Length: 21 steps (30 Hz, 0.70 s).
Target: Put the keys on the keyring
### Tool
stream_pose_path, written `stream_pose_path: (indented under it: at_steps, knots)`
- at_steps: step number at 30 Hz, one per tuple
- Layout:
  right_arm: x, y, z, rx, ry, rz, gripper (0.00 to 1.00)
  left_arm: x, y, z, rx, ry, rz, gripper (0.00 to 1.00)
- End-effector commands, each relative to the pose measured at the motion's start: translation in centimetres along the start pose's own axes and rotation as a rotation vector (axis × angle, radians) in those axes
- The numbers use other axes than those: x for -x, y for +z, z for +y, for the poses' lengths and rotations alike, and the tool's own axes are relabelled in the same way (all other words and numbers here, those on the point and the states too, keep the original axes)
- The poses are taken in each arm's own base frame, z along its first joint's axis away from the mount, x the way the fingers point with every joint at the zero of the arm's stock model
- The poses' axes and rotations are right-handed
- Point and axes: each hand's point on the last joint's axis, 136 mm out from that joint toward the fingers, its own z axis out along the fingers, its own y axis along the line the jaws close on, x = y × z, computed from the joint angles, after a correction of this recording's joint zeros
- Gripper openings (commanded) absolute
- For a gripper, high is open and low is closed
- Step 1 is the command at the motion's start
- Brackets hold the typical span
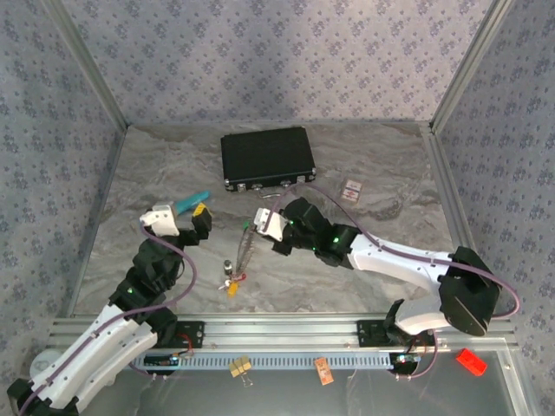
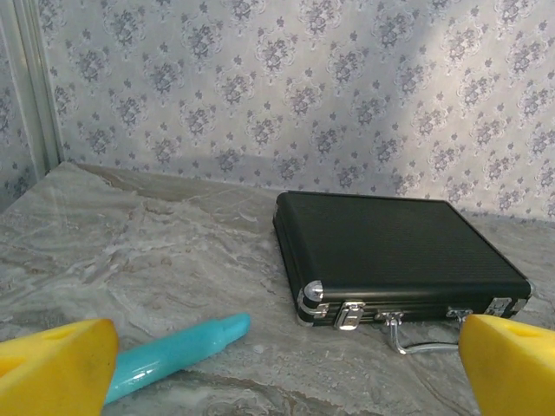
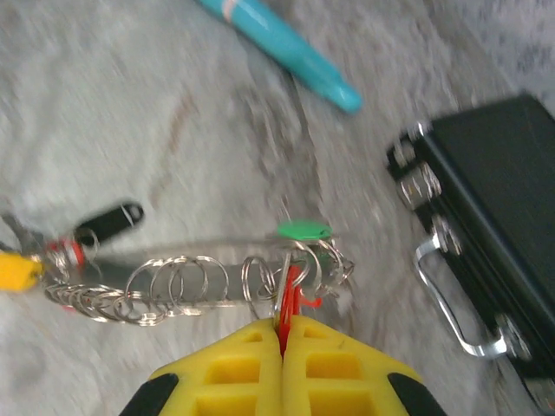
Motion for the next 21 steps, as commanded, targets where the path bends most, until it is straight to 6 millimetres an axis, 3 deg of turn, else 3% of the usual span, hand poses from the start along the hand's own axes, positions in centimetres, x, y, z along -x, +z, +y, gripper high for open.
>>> stream_pose_path:
  at_steps: [1,8,11,15,19,21]
  knots:
    - [-5.6,-1.1,-0.3,-0.04,-0.097,0.222,0.0,0.1,0.2,-0.1,0.004,-0.026,0.01,1.0]
    - [-14.8,-3.2,1.1,-0.002,-0.276,0.617,0.0,-1.3,1.4,-0.6,0.002,0.002,0.055,1.0]
    - [-17.8,-4.3,1.1,-0.002,-0.346,0.766,0.0,-1.7,1.8,-0.5,0.012,0.011,0.065,1.0]
    - [-19.8,-5.5,2.1,0.049,-0.395,0.868,0.0,-1.8,2.1,-0.4,0.024,0.025,0.075,1.0]
    - [-20.7,-6.5,3.2,0.124,-0.385,0.908,0.28,-1.9,2.2,-0.1,0.042,0.036,0.078,1.0]
    - [-20.3,-7.0,3.6,0.154,-0.334,0.891,0.31,-1.7,2.3,0.1,0.049,0.05,0.074,1.0]
